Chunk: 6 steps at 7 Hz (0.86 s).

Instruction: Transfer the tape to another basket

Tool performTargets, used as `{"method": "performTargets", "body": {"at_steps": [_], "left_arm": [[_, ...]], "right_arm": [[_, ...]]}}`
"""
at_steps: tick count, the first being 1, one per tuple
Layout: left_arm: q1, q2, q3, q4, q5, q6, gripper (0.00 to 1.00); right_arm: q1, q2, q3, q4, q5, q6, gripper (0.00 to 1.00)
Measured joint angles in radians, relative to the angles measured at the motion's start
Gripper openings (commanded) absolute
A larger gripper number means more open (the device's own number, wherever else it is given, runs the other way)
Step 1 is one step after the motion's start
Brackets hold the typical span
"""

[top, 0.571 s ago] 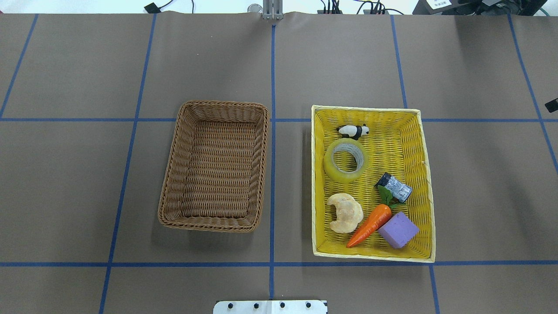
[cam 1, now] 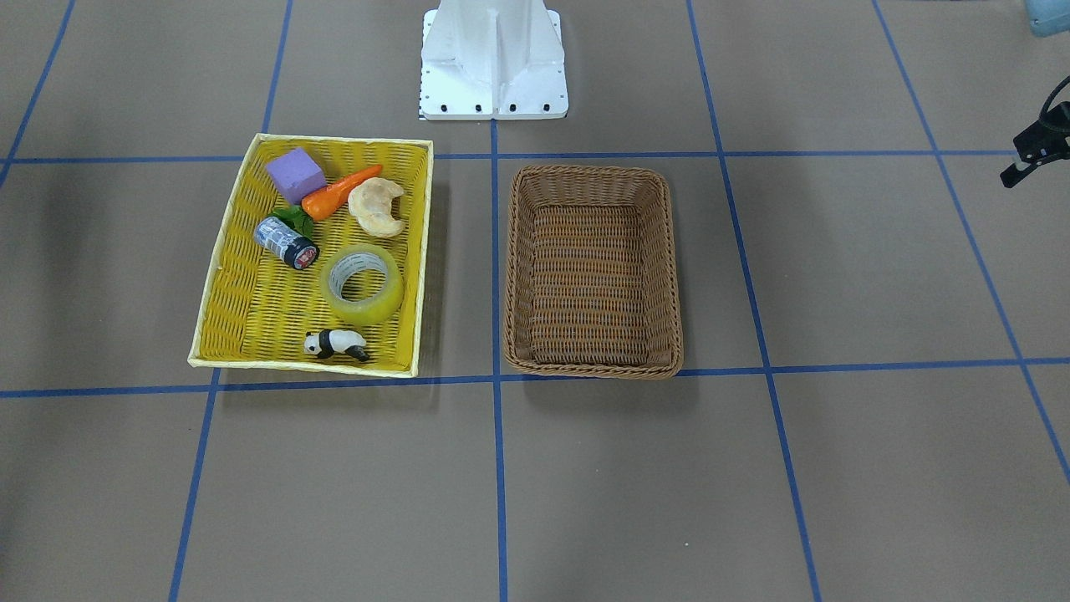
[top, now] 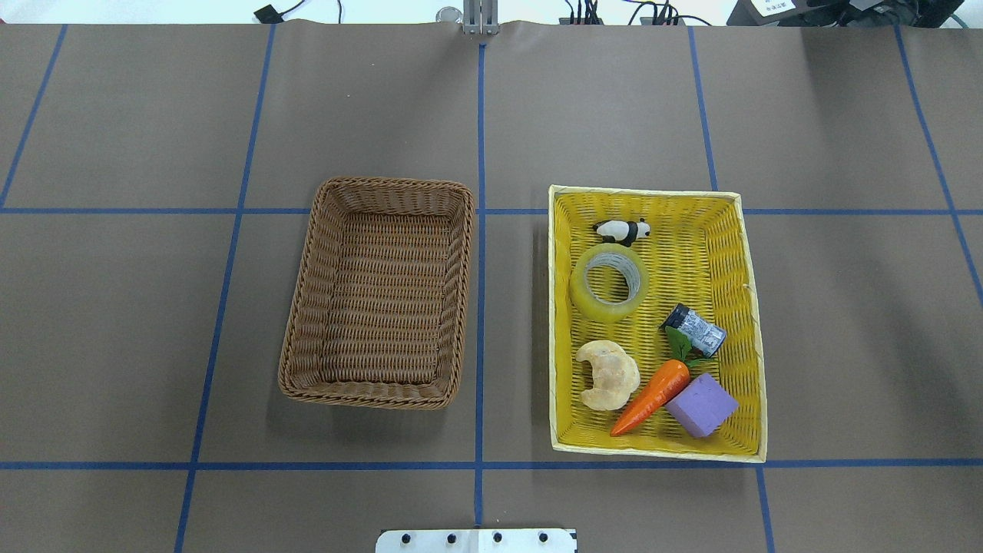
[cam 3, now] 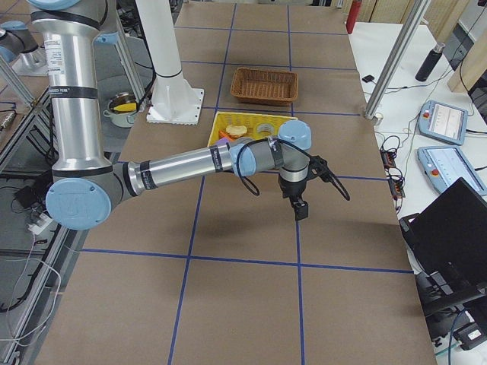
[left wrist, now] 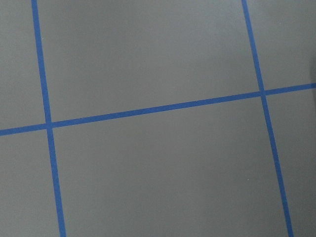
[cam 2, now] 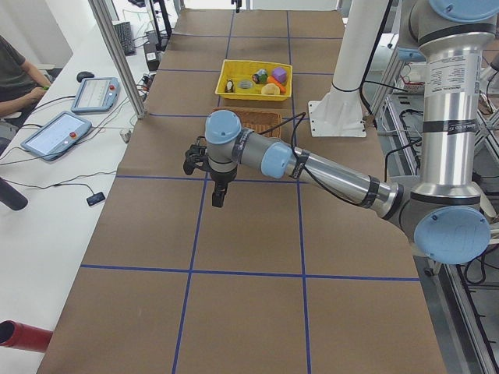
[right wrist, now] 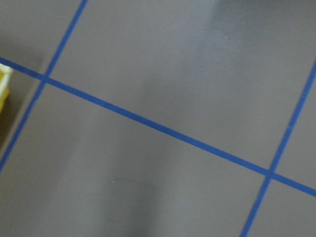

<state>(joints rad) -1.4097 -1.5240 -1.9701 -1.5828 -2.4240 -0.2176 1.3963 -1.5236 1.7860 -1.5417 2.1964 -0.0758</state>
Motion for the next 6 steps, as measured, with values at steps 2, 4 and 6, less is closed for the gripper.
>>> {"method": "performTargets", "body": {"at_steps": [2,4,6], "left_arm": [[0.0,0.007,0.0,0.0,0.008,0.0,0.98],[0.0,0.014,0.0,0.0,0.009,0.001,0.98],[0.0,0.021,0.0,0.0,0.01,-0.001,0.98]], "right_arm": [[-0.001,-0.008,-0.003,0.0,0.012,0.001,1.0],[-0.001,-0.024,-0.003,0.0,0.058,0.002,1.0],[0.0,-0.036,0.001,-0.001,0.097,0.013,1.0]]}}
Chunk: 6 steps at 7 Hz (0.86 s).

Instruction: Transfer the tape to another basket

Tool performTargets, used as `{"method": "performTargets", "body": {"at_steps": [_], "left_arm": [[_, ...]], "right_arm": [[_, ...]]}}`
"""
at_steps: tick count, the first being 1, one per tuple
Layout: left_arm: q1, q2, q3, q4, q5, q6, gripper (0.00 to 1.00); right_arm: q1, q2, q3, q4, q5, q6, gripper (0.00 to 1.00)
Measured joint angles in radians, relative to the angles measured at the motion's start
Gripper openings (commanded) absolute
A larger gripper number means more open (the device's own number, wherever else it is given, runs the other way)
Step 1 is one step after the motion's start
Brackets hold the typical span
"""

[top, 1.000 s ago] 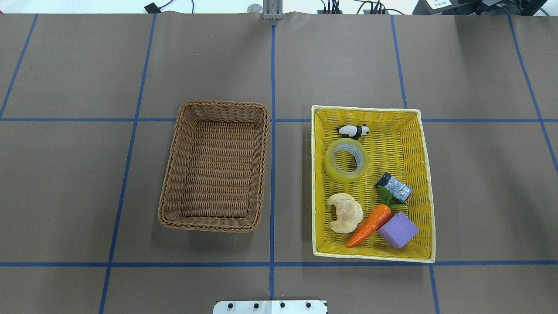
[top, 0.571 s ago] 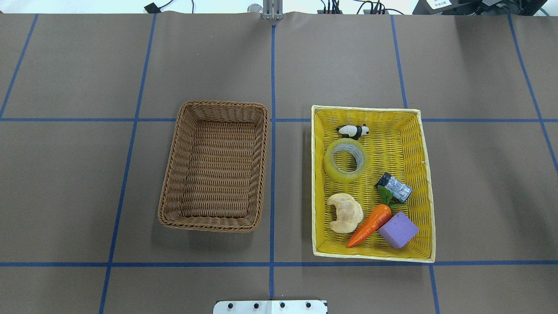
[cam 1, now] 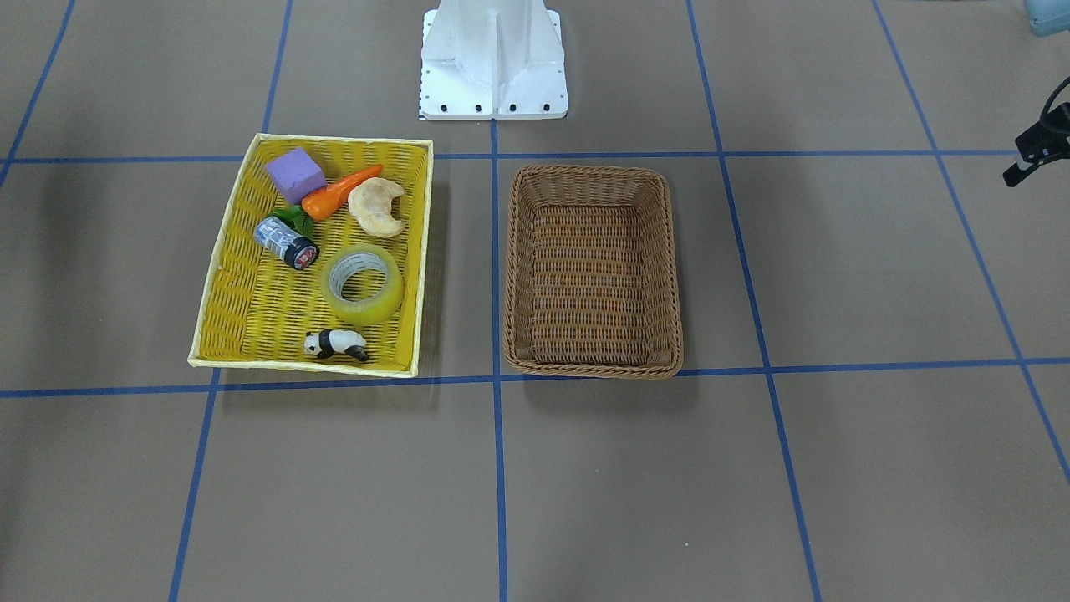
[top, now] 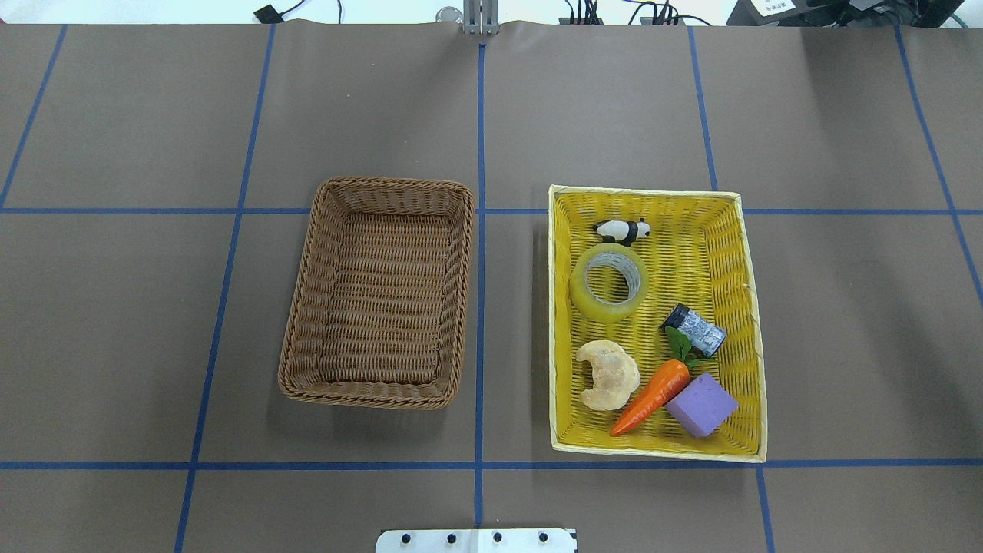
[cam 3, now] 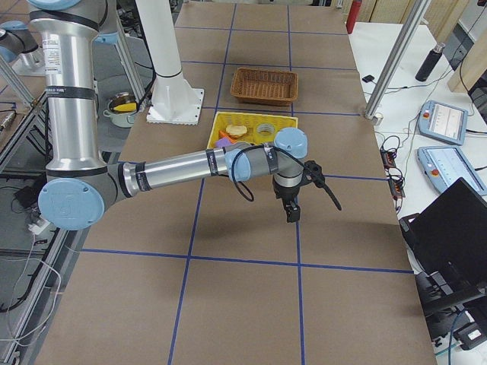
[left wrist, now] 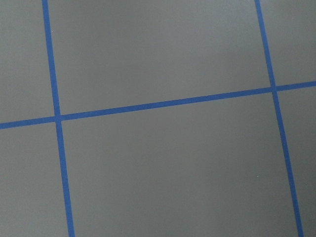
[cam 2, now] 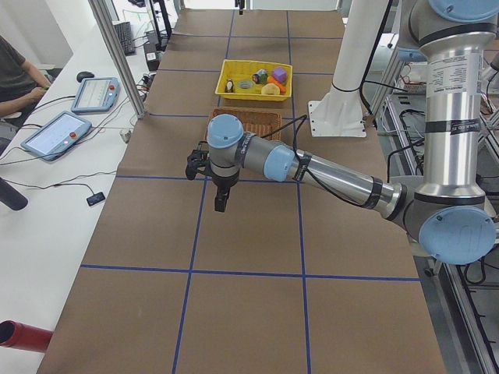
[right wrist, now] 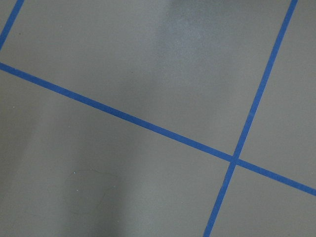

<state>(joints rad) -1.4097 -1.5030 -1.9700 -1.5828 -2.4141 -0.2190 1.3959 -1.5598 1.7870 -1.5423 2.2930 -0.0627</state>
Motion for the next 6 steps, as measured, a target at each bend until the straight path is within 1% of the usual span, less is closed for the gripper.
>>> {"method": "performTargets", "body": {"at_steps": [4,6], "left_arm": [[0.0,-0.003,0.004,0.007,-0.003,-0.002,0.98],[0.0,-0.001,0.007,0.006,-0.005,-0.014,0.98]], "right_arm": [[-0.001,-0.005,-0.001,0.001,0.04,0.0,1.0],[-0.013,0.005,0.006,0.007,0.125,0.044,1.0]]}}
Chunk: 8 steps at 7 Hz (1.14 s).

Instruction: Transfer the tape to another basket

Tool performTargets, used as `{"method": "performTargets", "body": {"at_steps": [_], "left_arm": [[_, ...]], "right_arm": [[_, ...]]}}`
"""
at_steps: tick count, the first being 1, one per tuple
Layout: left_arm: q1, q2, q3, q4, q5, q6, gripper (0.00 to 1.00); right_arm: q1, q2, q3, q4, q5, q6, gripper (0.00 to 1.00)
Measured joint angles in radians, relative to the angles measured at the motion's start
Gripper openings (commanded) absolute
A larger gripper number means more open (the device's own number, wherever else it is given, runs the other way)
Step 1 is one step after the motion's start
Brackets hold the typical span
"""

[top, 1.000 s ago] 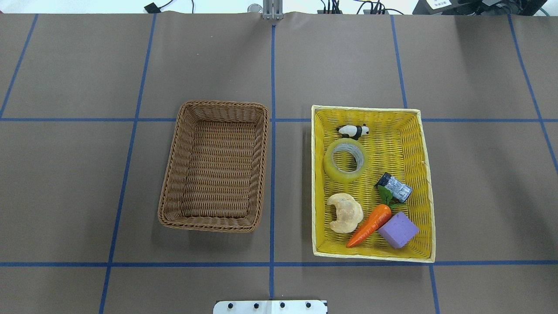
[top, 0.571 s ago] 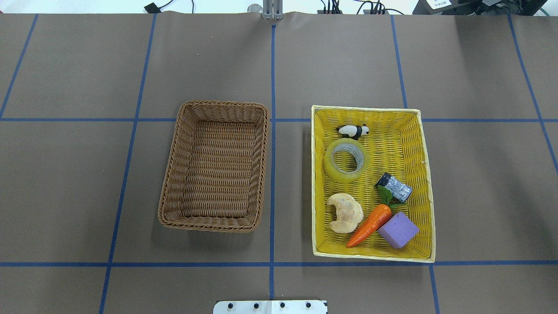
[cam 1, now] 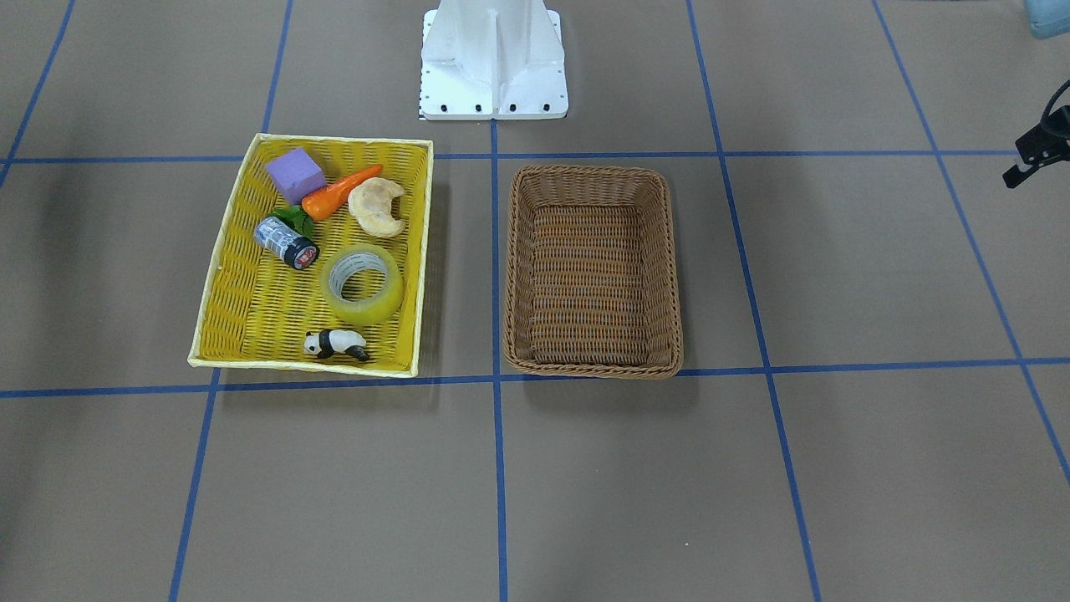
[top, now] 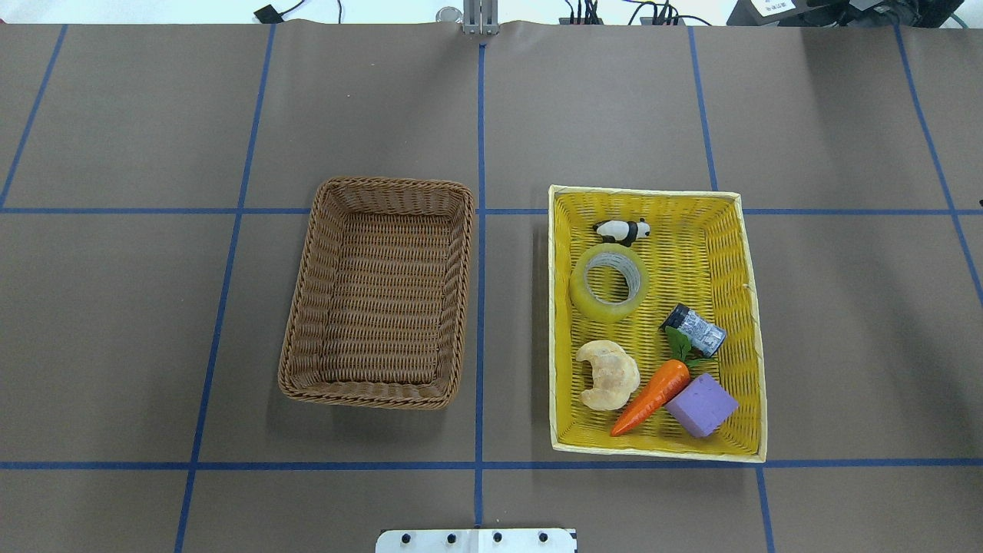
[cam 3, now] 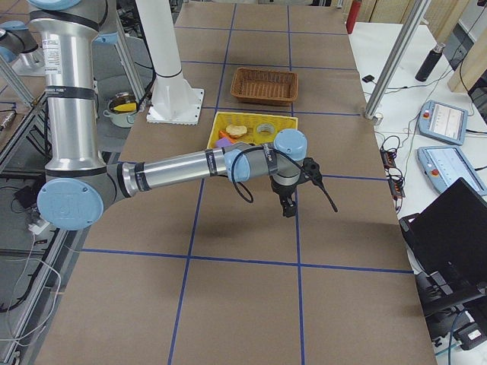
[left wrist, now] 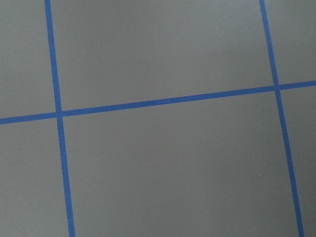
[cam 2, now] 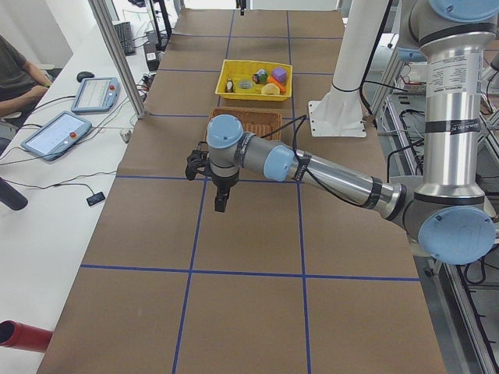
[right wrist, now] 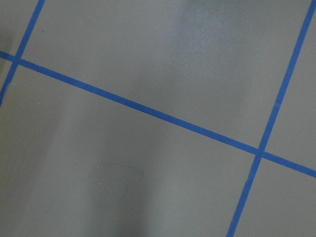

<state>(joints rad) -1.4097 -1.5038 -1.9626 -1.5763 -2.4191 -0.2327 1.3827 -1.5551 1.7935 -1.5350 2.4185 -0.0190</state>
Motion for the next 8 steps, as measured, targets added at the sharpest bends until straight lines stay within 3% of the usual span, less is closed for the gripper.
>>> {"method": "performTargets", "body": {"at_steps": [2,4,6,8], "left_arm": [[0.0,0.002,-0.003,-0.006,-0.001,-0.014,0.98],[0.0,0.002,0.0,-0.006,0.002,-0.018,0.98],[0.0,0.002,-0.002,-0.005,0.003,-0.019,0.98],[-0.002,0.004,-0.017,-0.005,0.003,-0.021,0.98]], "right_arm": [[-0.085,0.02,0.029,0.112,0.028,0.309,1.0],[-0.243,0.077,0.049,0.287,-0.037,0.739,1.0],[-0.416,0.168,0.058,0.327,-0.132,0.893,0.98],[-0.552,0.243,0.05,0.329,-0.231,0.903,0.95]]}}
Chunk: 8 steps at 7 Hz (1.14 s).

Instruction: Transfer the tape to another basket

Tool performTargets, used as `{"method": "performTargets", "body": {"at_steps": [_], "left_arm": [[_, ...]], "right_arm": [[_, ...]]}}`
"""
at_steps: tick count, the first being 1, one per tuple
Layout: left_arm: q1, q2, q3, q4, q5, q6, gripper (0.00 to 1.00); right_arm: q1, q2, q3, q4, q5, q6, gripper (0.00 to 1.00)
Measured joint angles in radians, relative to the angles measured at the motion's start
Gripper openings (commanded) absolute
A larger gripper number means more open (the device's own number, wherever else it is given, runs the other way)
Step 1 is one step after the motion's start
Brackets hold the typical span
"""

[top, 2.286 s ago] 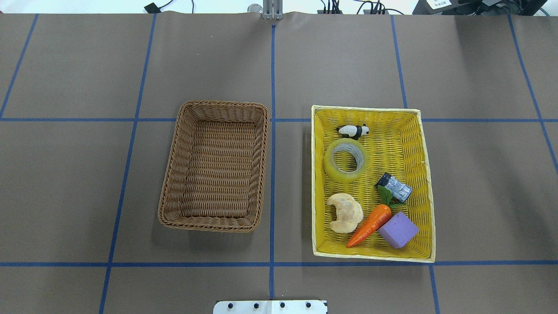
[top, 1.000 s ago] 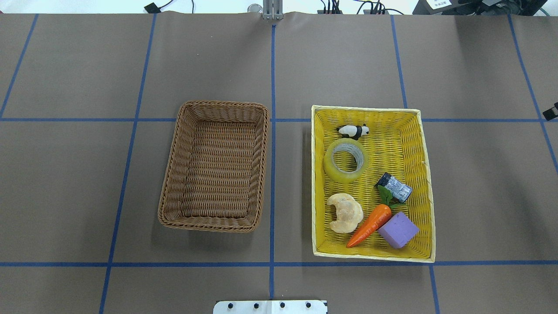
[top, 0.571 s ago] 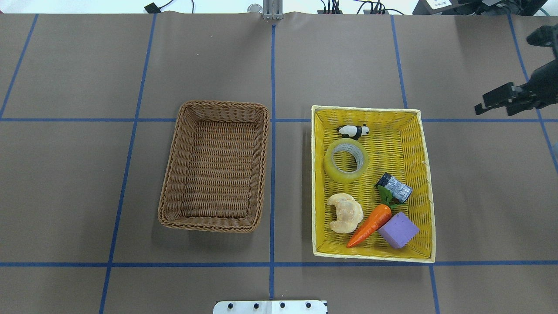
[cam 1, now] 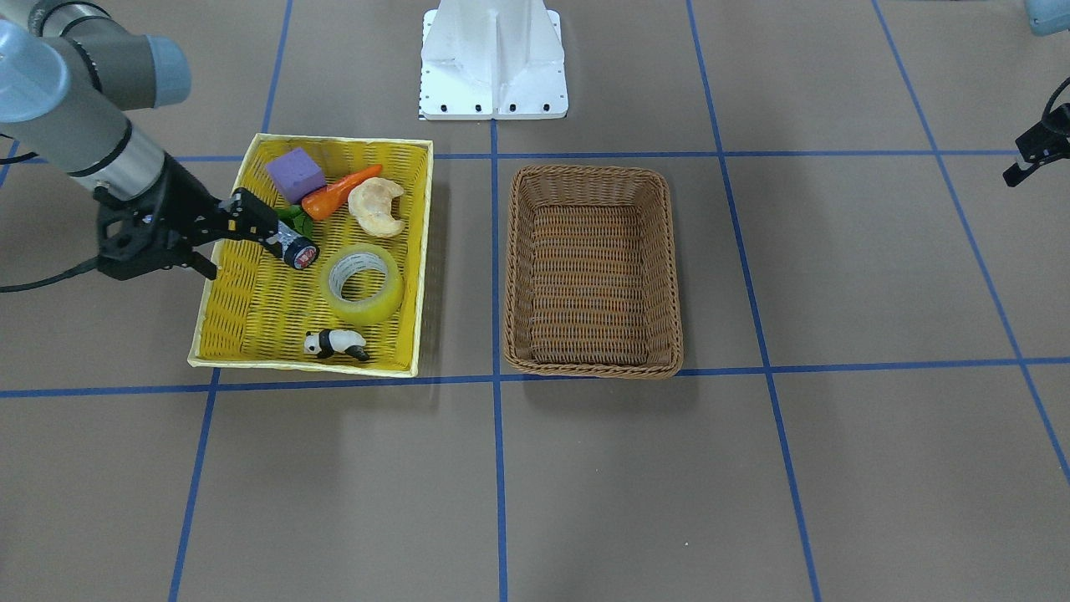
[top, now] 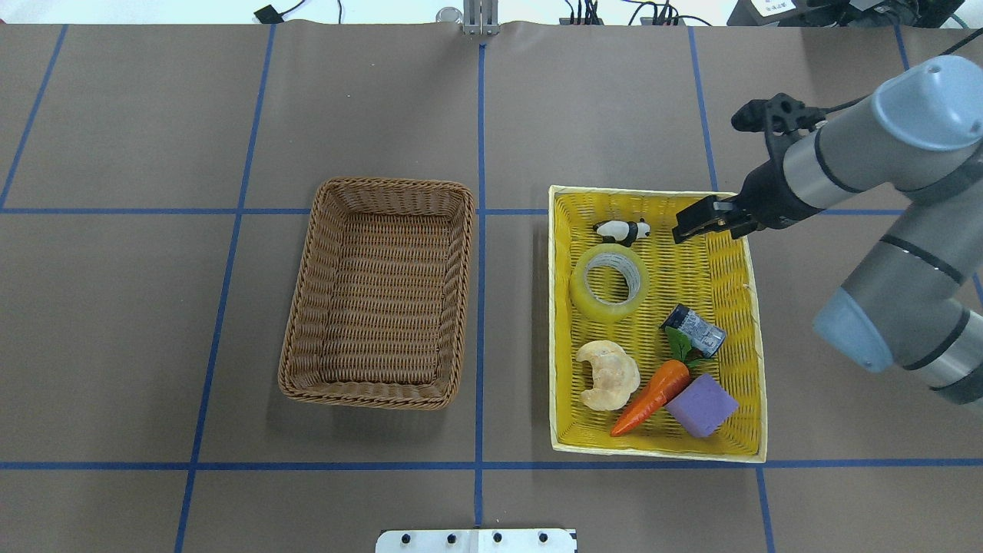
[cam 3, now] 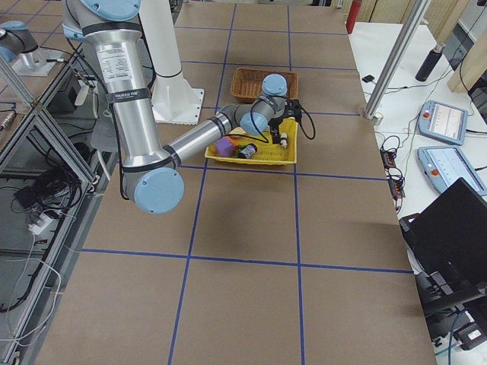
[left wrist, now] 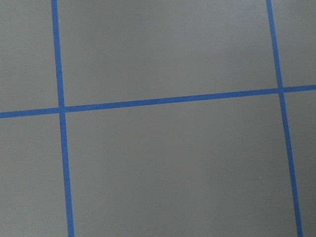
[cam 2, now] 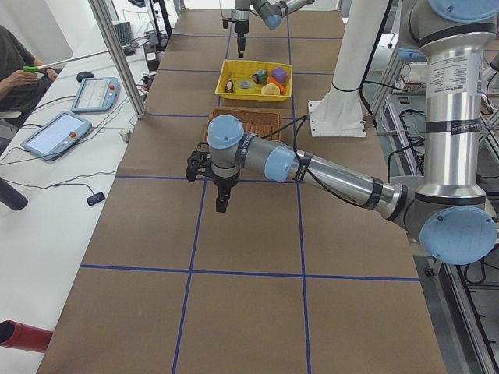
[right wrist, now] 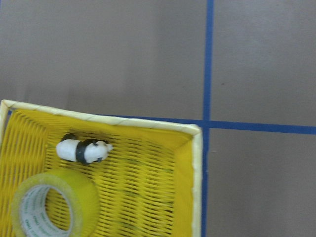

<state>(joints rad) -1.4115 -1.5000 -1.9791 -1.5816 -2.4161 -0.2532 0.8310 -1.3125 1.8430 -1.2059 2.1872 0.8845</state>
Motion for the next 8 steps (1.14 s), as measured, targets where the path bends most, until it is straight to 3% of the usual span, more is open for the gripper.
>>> {"method": "performTargets", "body": {"at_steps": [3,6,8], "left_arm": [[-0.002,0.023,-0.054,-0.001,0.001,-0.013,0.98],[-0.003,0.039,-0.096,-0.001,0.003,-0.025,0.98],[-0.003,0.04,-0.103,0.0,0.003,-0.026,0.98]], "right_arm": [[-0.083,0.069,-0.087,0.003,-0.091,-0.123,0.95],[-0.089,0.141,-0.193,0.008,-0.096,-0.131,0.96],[-0.094,0.147,-0.215,0.005,-0.09,-0.129,0.96]]}}
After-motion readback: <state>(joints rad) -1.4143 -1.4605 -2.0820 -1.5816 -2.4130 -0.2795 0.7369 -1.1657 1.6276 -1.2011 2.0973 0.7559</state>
